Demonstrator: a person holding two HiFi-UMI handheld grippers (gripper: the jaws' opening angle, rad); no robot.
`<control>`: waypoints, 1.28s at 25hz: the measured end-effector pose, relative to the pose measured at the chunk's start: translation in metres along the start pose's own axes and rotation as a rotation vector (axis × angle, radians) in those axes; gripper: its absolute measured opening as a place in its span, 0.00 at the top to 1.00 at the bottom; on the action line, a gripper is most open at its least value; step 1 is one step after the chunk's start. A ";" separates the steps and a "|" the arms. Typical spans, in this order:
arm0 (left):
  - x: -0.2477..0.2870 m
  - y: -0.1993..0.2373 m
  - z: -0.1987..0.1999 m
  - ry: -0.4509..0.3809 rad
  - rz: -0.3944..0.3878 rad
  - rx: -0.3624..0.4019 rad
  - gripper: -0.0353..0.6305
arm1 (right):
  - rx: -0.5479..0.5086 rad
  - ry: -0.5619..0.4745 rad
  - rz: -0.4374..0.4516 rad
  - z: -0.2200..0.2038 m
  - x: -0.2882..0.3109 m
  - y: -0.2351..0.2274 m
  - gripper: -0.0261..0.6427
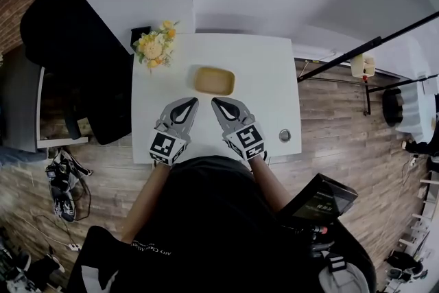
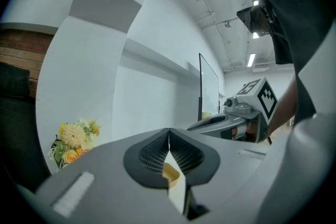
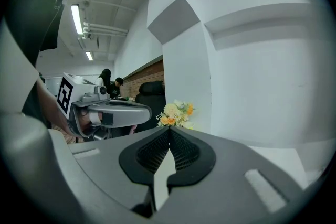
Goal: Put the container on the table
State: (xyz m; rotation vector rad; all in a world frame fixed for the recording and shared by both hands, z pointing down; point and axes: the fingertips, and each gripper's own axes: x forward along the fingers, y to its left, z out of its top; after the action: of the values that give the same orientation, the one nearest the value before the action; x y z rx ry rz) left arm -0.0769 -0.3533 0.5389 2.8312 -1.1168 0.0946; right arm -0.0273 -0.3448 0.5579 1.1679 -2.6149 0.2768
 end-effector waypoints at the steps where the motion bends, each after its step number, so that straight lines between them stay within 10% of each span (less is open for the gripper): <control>1: 0.000 0.000 -0.001 0.003 -0.002 -0.001 0.94 | 0.003 -0.003 0.004 -0.001 0.000 0.000 0.94; 32: 0.009 -0.011 -0.026 0.079 -0.063 -0.040 0.94 | 0.018 0.073 0.008 -0.019 0.001 0.002 0.95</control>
State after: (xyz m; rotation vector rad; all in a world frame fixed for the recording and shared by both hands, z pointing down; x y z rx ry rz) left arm -0.0629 -0.3485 0.5647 2.7980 -1.0017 0.1755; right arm -0.0267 -0.3389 0.5759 1.1312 -2.5600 0.3380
